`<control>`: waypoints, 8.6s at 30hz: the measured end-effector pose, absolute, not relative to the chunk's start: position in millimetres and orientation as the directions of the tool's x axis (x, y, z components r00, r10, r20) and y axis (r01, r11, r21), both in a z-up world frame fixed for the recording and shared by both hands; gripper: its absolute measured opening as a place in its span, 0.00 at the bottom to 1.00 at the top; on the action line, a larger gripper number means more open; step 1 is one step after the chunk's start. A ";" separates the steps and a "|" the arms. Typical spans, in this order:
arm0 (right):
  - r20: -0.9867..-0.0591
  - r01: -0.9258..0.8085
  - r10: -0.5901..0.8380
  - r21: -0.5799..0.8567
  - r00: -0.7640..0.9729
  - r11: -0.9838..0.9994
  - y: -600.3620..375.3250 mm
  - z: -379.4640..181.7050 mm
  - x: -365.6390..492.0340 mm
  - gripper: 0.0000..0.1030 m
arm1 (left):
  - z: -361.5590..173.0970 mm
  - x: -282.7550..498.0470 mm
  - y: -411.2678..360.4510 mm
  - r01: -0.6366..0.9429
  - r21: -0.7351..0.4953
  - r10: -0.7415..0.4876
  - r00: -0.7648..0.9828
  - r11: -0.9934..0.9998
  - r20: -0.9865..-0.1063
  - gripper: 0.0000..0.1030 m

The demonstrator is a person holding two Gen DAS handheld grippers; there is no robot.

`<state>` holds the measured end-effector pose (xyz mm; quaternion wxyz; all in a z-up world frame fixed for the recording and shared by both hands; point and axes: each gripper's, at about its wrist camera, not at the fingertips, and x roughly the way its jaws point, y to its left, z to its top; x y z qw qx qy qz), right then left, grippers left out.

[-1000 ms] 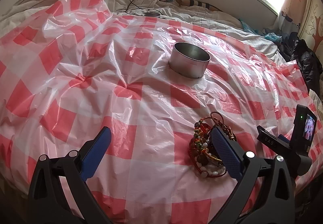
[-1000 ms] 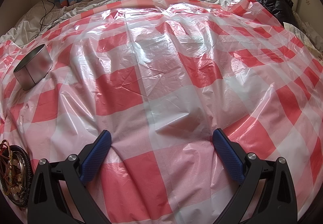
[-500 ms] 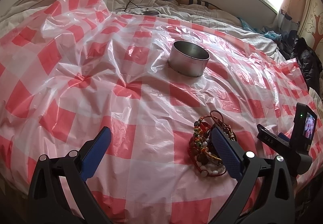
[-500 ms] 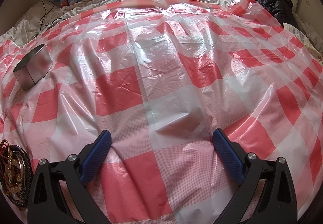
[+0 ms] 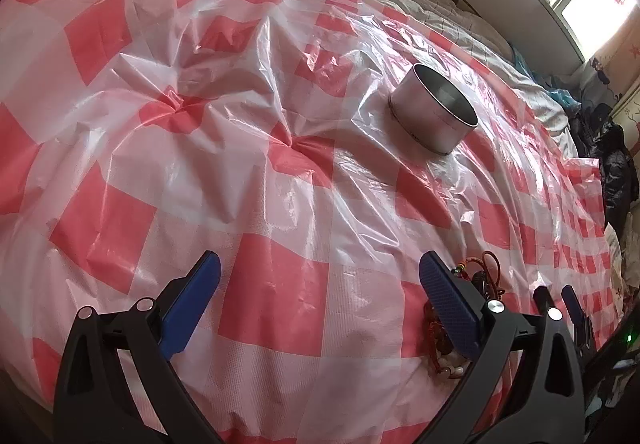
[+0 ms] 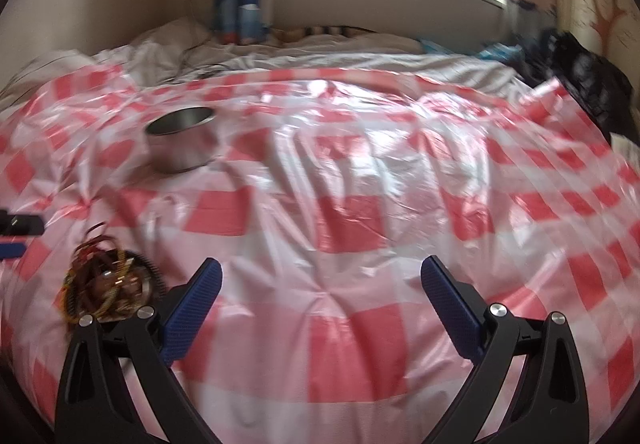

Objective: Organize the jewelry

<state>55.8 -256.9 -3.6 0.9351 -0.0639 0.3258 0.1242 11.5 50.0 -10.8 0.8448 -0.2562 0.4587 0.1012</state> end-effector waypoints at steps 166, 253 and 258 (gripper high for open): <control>-0.676 -0.378 0.574 0.435 0.461 0.817 -269.8 2.8 73.5 0.58 | -0.6 33.8 20.1 -0.092 -0.597 -0.420 0.626 0.797 -0.657 0.84; -0.464 -0.448 0.781 0.643 0.418 0.622 -287.7 19.3 62.9 0.05 | -0.7 24.4 31.5 -0.060 -0.610 -0.386 0.725 0.790 -0.571 0.09; -0.432 -0.463 0.797 0.653 0.422 0.600 -283.9 29.7 66.6 0.05 | 7.0 24.3 26.0 -0.042 -0.579 -0.365 0.738 0.814 -0.568 0.09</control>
